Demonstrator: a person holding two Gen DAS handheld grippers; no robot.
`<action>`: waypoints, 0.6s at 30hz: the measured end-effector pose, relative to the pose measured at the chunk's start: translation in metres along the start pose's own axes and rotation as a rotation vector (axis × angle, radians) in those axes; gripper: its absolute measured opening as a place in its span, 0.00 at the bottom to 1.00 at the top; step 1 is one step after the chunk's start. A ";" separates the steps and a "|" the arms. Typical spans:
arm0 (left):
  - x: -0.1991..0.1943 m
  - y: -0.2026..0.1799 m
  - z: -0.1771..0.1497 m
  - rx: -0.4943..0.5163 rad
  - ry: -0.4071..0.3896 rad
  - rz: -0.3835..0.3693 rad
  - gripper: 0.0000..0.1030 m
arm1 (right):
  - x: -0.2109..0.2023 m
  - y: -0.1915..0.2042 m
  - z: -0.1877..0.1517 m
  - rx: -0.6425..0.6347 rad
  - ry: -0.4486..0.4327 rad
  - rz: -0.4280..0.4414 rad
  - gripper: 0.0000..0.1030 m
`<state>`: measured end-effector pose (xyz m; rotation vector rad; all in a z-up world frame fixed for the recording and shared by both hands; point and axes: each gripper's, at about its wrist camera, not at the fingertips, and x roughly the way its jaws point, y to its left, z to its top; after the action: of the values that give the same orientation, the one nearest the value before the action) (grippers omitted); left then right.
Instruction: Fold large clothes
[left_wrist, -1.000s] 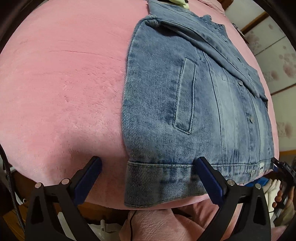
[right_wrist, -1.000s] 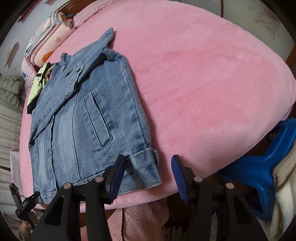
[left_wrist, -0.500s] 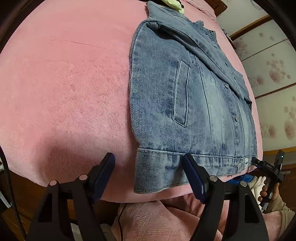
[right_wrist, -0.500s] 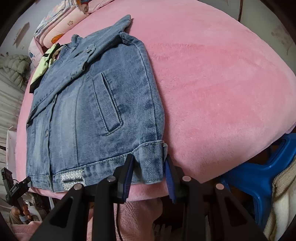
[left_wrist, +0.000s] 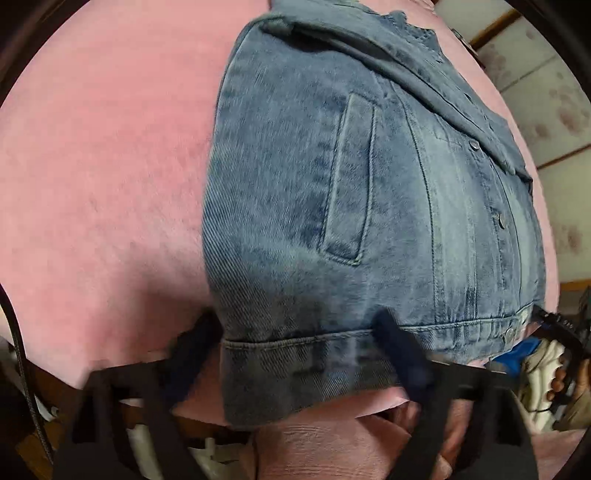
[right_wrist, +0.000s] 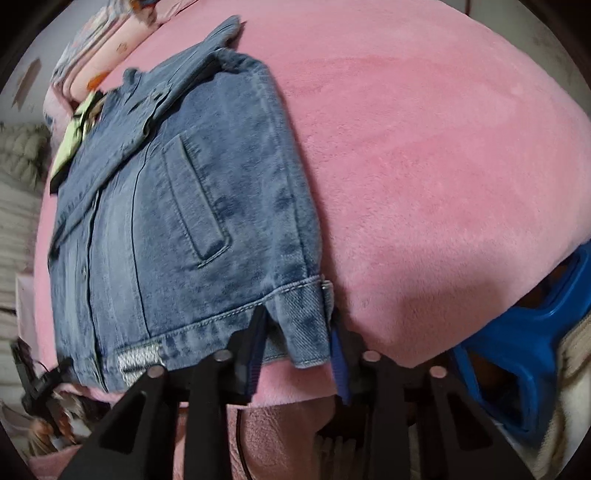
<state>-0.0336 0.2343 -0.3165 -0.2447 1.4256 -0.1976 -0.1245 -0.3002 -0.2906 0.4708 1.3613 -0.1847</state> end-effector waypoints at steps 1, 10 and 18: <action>-0.003 -0.003 0.001 0.004 0.007 0.018 0.27 | -0.002 0.006 0.000 -0.026 0.005 -0.017 0.23; -0.058 -0.026 0.030 -0.074 0.042 0.009 0.11 | -0.056 0.038 0.005 -0.151 -0.025 0.004 0.08; -0.127 -0.032 0.074 -0.278 -0.083 -0.216 0.11 | -0.121 0.081 0.048 -0.225 -0.115 0.114 0.07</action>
<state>0.0227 0.2429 -0.1776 -0.6302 1.3416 -0.1627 -0.0748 -0.2658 -0.1499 0.3420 1.2218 0.0353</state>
